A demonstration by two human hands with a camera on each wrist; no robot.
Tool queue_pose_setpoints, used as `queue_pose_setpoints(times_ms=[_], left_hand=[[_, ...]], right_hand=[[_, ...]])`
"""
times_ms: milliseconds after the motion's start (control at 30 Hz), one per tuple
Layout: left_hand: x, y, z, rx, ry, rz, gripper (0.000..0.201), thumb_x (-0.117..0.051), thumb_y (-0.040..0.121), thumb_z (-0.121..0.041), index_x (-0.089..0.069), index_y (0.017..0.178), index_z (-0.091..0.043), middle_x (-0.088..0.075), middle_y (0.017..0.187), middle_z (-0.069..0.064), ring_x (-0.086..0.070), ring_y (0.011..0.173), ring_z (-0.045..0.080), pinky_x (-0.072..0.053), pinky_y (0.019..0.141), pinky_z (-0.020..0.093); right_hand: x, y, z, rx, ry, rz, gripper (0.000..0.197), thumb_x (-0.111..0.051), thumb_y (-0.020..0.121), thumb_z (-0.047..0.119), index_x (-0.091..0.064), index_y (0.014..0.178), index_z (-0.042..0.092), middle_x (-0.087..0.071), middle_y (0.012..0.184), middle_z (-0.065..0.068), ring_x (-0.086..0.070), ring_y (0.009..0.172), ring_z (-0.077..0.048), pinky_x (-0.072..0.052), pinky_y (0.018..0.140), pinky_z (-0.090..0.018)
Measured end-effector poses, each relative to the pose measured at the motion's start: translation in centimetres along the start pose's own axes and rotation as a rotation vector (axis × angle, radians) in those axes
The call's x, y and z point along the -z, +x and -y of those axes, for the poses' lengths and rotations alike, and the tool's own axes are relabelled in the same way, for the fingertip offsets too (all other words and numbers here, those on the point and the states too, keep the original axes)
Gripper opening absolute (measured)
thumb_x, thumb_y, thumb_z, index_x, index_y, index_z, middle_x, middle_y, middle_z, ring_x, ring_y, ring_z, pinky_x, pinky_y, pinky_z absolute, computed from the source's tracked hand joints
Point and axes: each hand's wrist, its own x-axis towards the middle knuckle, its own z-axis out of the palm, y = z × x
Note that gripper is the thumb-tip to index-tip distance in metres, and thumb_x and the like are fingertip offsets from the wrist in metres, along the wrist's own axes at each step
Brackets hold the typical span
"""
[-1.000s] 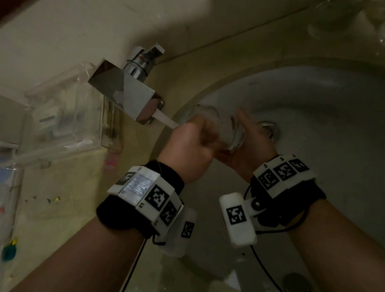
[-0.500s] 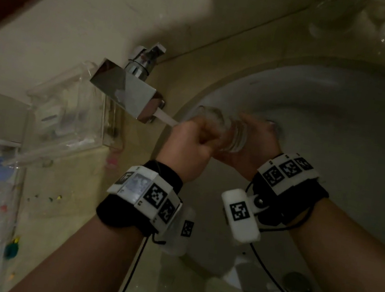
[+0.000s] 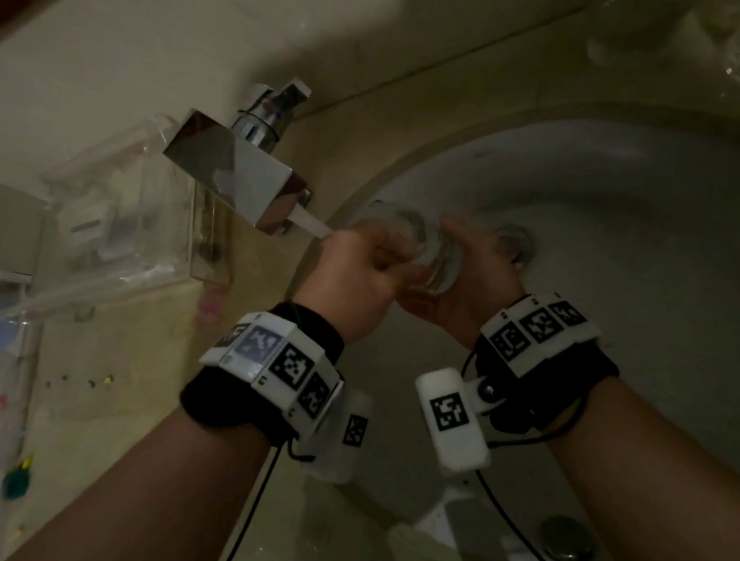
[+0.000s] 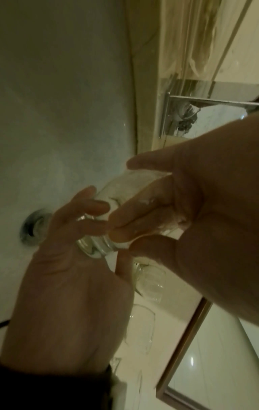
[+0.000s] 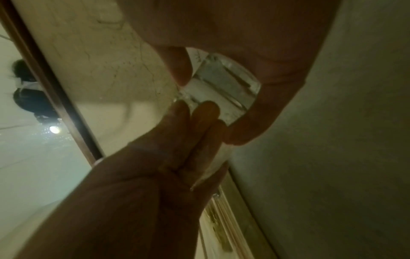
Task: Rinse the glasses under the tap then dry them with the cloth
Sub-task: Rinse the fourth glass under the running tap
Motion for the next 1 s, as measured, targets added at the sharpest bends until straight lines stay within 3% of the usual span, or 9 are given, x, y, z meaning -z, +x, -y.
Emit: queue_pose_setpoints(times_ms=[67, 167, 300, 367, 500, 667, 800, 867, 1000], left_hand=[[0.0, 0.2, 0.2, 0.027, -0.047, -0.057, 0.017, -0.074, 0.083, -0.010, -0.058, 0.079, -0.012, -0.060, 0.070, -0.004, -0.057, 0.055, -0.010, -0.043, 0.052, 0.007], [-0.1, 0.2, 0.4, 0.113, -0.142, -0.089, 0.018, -0.073, 0.084, -0.023, -0.057, 0.078, -0.019, -0.070, 0.075, 0.004, -0.070, 0.073, 0.015, -0.058, 0.072, 0.034], [-0.5, 0.0, 1.2, 0.233, -0.138, -0.104, 0.023, -0.061, 0.091, -0.040, -0.059, 0.082, -0.020, -0.066, 0.083, 0.000, -0.064, 0.082, 0.019, -0.054, 0.085, 0.045], [-0.6, 0.2, 1.7, 0.342, -0.230, -0.102, 0.030, -0.060, 0.092, -0.043, -0.062, 0.102, -0.015, -0.065, 0.106, 0.004, -0.062, 0.096, 0.020, -0.056, 0.085, 0.045], [-0.2, 0.4, 1.1, 0.604, -0.679, -0.063, 0.052, -0.058, 0.093, -0.044, -0.047, 0.136, -0.017, -0.054, 0.135, 0.007, -0.058, 0.116, 0.027, -0.060, 0.059, 0.033], [0.6, 0.4, 1.4, 0.634, -0.777, 0.054, 0.019, -0.051, 0.098, -0.040, -0.058, 0.106, -0.024, -0.062, 0.116, 0.005, -0.064, 0.095, 0.022, -0.058, 0.068, 0.037], [0.5, 0.5, 2.5, 0.453, -0.713, 0.008, 0.021, -0.054, 0.098, -0.030, -0.053, 0.118, -0.021, -0.062, 0.118, 0.005, -0.064, 0.099, 0.022, -0.056, 0.069, 0.036], [0.3, 0.5, 2.6, 0.402, -0.678, -0.034, 0.021, -0.055, 0.098, -0.025, -0.051, 0.118, -0.022, -0.062, 0.113, 0.002, -0.063, 0.096, 0.019, -0.056, 0.068, 0.033], [0.4, 0.8, 1.8, 0.533, -0.833, -0.062, 0.017, -0.048, 0.100, -0.034, -0.057, 0.108, -0.022, -0.065, 0.097, 0.000, -0.065, 0.086, 0.021, -0.053, 0.062, 0.030]], right_hand=[[-0.2, 0.1, -0.2, -0.012, -0.035, -0.012, 0.045, -0.037, 0.094, 0.048, -0.059, 0.120, 0.018, -0.062, 0.100, -0.004, -0.059, 0.075, -0.013, -0.048, 0.065, -0.026], [0.0, 0.8, -0.6, 0.033, -0.116, -0.106, 0.051, -0.043, 0.091, 0.058, -0.057, 0.123, 0.019, -0.062, 0.083, -0.001, -0.058, 0.054, -0.011, -0.045, 0.050, -0.020], [0.0, 0.9, -0.5, 0.133, -0.223, -0.186, 0.033, -0.042, 0.095, 0.047, -0.061, 0.090, 0.021, -0.054, 0.074, -0.004, -0.049, 0.055, -0.015, -0.038, 0.054, -0.023], [0.0, 0.8, -0.5, 0.206, -0.248, -0.217, 0.032, -0.043, 0.096, 0.036, -0.055, 0.071, 0.021, -0.048, 0.066, -0.004, -0.045, 0.053, -0.017, -0.032, 0.055, -0.026], [0.5, 1.1, -1.1, 0.322, -0.455, -0.207, 0.021, -0.042, 0.097, 0.025, -0.050, 0.079, 0.018, -0.045, 0.074, -0.002, -0.044, 0.048, -0.015, -0.030, 0.046, -0.024], [0.5, 0.8, -1.5, 0.355, -0.638, -0.185, 0.006, -0.047, 0.095, 0.016, -0.051, 0.092, 0.016, -0.049, 0.083, 0.005, -0.051, 0.061, -0.014, -0.036, 0.039, -0.019], [-0.7, 1.4, -0.1, 0.134, -0.725, -0.200, 0.039, -0.045, 0.091, 0.053, -0.057, 0.102, 0.017, -0.054, 0.073, 0.001, -0.046, 0.052, -0.017, -0.036, 0.045, -0.022], [-1.2, 1.5, 0.6, 0.011, -0.686, -0.195, 0.046, -0.045, 0.083, 0.067, -0.061, 0.094, 0.025, -0.054, 0.063, 0.003, -0.042, 0.048, -0.014, -0.033, 0.047, -0.023], [-2.7, 0.9, 1.4, 0.123, -0.902, -0.230, 0.025, -0.041, 0.096, 0.046, -0.046, 0.076, 0.033, -0.044, 0.068, 0.002, -0.041, 0.052, -0.016, -0.034, 0.049, -0.024]])
